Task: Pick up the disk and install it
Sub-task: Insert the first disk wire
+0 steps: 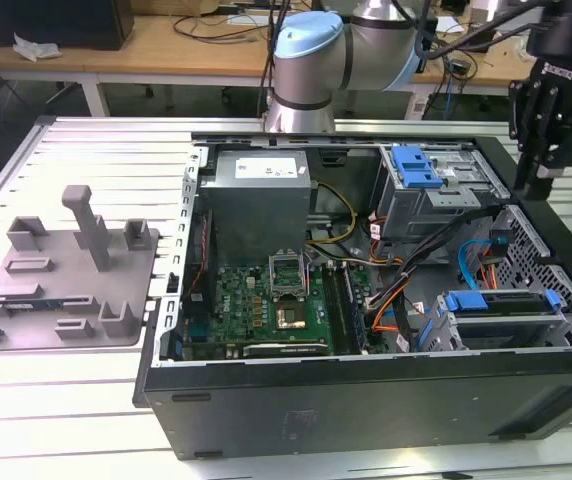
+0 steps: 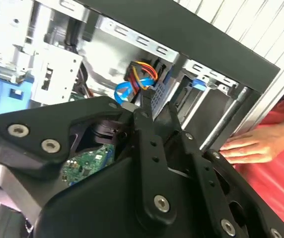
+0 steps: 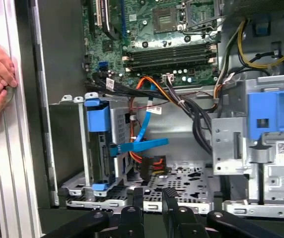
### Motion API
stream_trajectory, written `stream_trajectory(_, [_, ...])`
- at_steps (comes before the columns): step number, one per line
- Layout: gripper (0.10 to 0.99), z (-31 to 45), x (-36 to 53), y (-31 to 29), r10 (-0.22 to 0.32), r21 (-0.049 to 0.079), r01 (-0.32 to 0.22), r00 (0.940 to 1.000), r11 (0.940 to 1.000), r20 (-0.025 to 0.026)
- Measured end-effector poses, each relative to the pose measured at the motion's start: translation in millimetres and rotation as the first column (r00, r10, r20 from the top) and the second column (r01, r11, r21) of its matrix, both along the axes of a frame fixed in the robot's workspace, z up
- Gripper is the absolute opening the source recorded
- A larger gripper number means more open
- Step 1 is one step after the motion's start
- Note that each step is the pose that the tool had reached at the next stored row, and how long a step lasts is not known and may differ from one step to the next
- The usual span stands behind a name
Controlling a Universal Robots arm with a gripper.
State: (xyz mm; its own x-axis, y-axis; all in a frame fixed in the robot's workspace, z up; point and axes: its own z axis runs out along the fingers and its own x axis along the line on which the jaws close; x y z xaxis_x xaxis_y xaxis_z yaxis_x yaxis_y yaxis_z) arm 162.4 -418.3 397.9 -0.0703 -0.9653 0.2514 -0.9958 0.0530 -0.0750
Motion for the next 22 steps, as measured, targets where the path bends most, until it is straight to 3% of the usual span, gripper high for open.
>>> stream_trajectory(5, [0.294, -5.6, -0.1, 3.2, 0.0, -0.047, 0.0, 1.0, 0.9989, 0.0001])
stream_trajectory(7, [0.306, -7.5, -0.8, 3.4, 0.0, -0.054, 0.0, 1.0, 0.9985, 0.0001])
stream_trajectory(9, [0.427, -9.5, -1.9, 4.4, 0.0, -0.059, 0.0, 1.0, 0.9983, 0.0004])
stream_trajectory(10, [0.427, -11.7, -3.3, 5.2, 0.0, -0.063, 0.0, 1.0, 0.998, 0.0006])
stream_trajectory(14, [0.427, -16.0, -5.1, 5.6, -0.018, -0.067, 0.019, 0.9998, 0.9976, 0.0122])
stream_trajectory(18, [0.427, -18.9, -6.0, 5.6, -0.035, -0.08, 0.036, 0.9993, 0.9962, 0.0161])
stream_trajectory(22, [0.427, -20.9, -6.0, 5.6, -0.042, -0.128, 0.044, 0.999, 0.9908, 0.0181])
